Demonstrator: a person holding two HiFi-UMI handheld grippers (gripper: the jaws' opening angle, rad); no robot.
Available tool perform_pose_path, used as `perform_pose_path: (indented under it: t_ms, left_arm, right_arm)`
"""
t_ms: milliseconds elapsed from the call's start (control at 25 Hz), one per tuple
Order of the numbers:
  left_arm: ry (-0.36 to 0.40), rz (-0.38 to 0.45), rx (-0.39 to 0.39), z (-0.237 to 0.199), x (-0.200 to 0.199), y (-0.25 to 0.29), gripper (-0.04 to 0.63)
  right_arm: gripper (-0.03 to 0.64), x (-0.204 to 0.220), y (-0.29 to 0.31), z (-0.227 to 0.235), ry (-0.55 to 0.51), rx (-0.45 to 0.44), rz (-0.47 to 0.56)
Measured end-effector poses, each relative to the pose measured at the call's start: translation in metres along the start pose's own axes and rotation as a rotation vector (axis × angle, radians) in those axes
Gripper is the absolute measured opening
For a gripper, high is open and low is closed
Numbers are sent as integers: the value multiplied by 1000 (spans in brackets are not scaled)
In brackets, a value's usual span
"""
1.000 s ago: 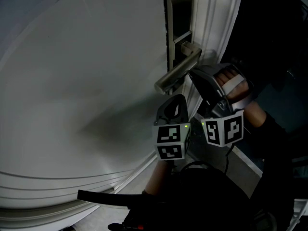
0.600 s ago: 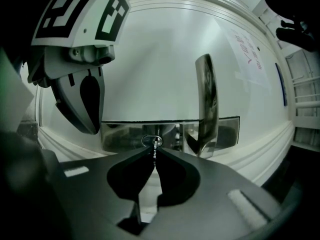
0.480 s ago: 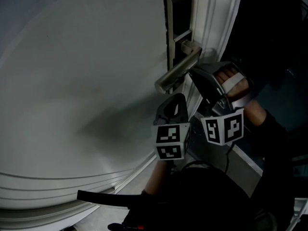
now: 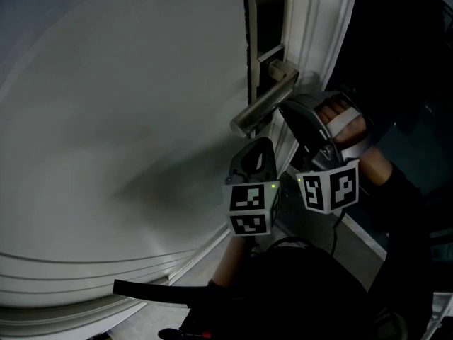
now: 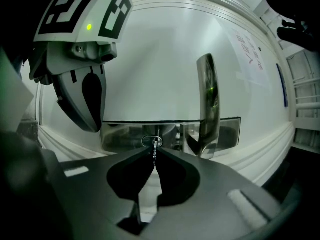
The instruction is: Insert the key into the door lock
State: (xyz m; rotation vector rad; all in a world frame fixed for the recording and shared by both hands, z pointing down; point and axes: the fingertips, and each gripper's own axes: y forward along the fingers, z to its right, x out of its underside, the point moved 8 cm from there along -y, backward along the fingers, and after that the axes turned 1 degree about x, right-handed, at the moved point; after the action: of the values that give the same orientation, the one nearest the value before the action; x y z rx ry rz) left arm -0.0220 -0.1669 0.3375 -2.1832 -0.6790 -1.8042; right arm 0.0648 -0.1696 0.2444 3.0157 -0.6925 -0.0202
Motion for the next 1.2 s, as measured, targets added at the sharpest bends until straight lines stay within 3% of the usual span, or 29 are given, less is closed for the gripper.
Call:
perform_pose_path:
  t_ms: [1200]
  left_arm:
    - [-11, -5, 10, 1, 1, 3, 0]
  right_arm:
    - [12, 0, 1, -1, -2, 16, 5]
